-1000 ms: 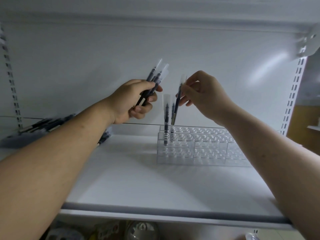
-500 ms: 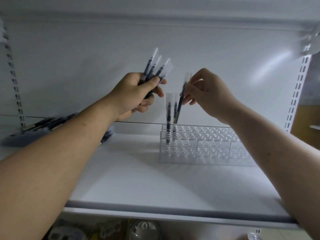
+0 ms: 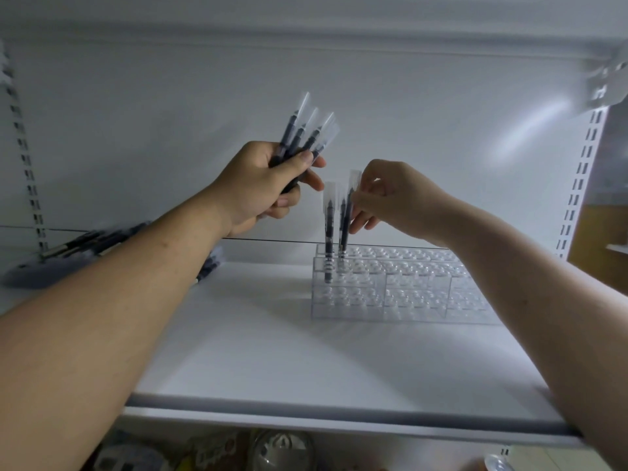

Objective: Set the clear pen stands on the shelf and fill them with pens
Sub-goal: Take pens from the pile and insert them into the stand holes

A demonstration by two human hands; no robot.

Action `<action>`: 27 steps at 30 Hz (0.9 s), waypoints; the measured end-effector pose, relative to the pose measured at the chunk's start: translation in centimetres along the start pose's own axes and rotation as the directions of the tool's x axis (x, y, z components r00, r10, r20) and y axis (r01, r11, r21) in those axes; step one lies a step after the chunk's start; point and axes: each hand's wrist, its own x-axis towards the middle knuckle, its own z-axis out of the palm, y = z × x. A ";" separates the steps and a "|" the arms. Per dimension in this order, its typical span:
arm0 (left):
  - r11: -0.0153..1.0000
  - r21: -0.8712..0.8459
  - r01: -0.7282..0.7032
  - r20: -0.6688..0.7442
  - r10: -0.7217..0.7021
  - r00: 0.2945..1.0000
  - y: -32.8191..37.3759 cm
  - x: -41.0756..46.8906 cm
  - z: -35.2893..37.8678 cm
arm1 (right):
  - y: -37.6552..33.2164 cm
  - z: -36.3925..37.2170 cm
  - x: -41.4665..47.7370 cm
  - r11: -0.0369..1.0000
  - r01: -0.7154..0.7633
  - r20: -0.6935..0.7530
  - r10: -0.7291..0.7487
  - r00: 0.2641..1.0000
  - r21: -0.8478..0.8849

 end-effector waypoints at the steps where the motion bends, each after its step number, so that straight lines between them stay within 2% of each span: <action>1: 1.000 0.008 -0.003 0.001 0.003 1.000 0.1 -0.1 0.1 | 0.0 -0.1 0.0 1.000 -0.006 0.008 0.006 1.000 0.006; 8: 0.999 0.032 -0.033 0.010 0.033 0.999 0.4 -0.5 0.3 | -0.1 -0.3 -0.1 1.000 0.001 0.015 -0.001 1.000 0.006; 14: 0.999 0.033 -0.043 0.029 0.042 0.999 0.7 -0.8 0.5 | 0.2 0.2 -0.3 0.994 0.012 0.074 -0.004 0.997 -0.107; 18: 0.999 0.033 -0.035 0.042 0.033 0.999 0.7 -0.8 0.5 | 0.4 -0.4 -0.1 0.972 0.024 0.045 -0.014 0.999 -0.232; 20: 0.999 0.029 -0.030 0.054 0.028 0.998 0.7 -0.8 0.5 | 0.7 -0.7 0.0 0.965 0.035 -0.023 -0.042 0.999 -0.260; 22: 0.999 0.025 -0.030 0.067 0.029 0.997 0.7 -0.8 0.6 | 0.8 -0.8 0.2 0.979 0.098 -0.126 -0.122 0.985 -0.177; 24: 0.999 0.020 -0.029 0.071 0.027 0.997 0.7 -0.7 0.7 | 0.4 -0.8 0.3 0.983 0.182 -0.194 -0.174 0.965 0.023; 27: 1.000 0.024 -0.020 0.071 0.018 0.997 0.6 -0.6 0.8 | -0.3 -0.6 0.2 0.918 0.239 -0.219 -0.175 0.960 0.316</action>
